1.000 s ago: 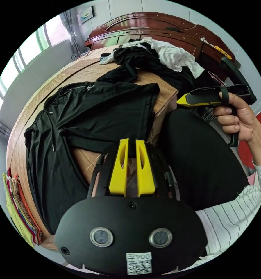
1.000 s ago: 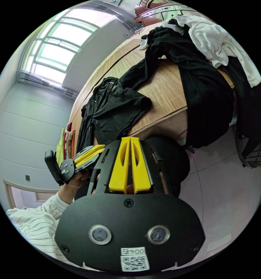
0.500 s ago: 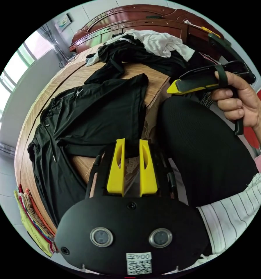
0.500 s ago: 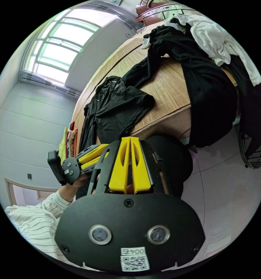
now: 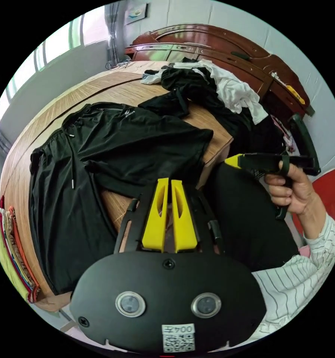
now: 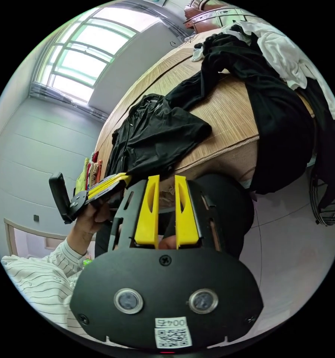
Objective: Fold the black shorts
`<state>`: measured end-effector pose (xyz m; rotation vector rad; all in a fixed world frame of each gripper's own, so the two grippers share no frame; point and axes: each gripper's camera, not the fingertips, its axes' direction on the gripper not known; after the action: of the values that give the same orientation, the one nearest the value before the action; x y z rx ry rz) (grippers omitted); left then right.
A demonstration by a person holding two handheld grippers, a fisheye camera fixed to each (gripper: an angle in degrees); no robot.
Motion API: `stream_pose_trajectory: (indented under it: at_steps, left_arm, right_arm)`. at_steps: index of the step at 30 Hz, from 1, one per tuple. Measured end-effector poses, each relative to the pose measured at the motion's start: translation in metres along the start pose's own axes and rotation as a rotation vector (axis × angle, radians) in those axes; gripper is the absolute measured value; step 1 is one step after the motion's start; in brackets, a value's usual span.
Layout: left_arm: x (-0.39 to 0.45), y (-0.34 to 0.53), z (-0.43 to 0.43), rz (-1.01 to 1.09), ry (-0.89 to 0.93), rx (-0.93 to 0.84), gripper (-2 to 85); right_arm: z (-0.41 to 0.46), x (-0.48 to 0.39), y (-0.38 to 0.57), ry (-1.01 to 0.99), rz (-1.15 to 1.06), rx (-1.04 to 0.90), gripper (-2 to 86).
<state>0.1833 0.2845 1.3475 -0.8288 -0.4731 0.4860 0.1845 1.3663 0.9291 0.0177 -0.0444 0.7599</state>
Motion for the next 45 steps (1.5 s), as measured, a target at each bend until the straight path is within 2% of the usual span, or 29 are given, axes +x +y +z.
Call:
stream_pose_trajectory:
  at_steps: [6,14,18,22,29,34,37,40,45]
  left_arm:
    - [-0.105,-0.004,-0.066,-0.204,0.181,0.163,1.0]
    - [-0.2,0.021,-0.1,-0.322,0.3,0.269,0.9]
    - [-0.235,0.032,-0.097,-0.345,0.326,0.28,0.8]
    - [-0.257,0.038,-0.092,-0.347,0.33,0.283,0.9]
    - [-0.295,0.049,-0.076,-0.37,0.35,0.294,1.1]
    - [-0.31,0.055,-0.062,-0.383,0.36,0.293,1.2]
    - [-0.316,0.057,-0.049,-0.393,0.374,0.284,1.2]
    - [-0.317,0.06,-0.035,-0.402,0.392,0.264,1.3]
    - [-0.291,0.08,0.011,-0.394,0.411,0.181,1.8]
  right_arm:
    - [0.031,-0.045,-0.011,0.109,-0.076,-0.031,16.7]
    - [0.065,-0.092,-0.03,0.297,-0.022,0.032,15.5]
    - [0.083,-0.116,-0.042,0.465,-0.012,0.085,13.7]
    - [0.105,-0.149,-0.051,0.585,-0.135,0.014,13.0]
    - [0.105,-0.188,-0.049,0.605,-0.36,-0.017,9.9]
    - [0.127,-0.198,-0.062,0.714,-0.547,-0.171,8.0]
    - [0.131,-0.199,-0.063,0.805,-0.615,-0.152,1.2]
    - [0.124,-0.193,-0.067,0.896,-0.668,-0.129,-0.2]
    - [0.087,-0.168,-0.085,0.867,-0.661,-0.112,-0.5]
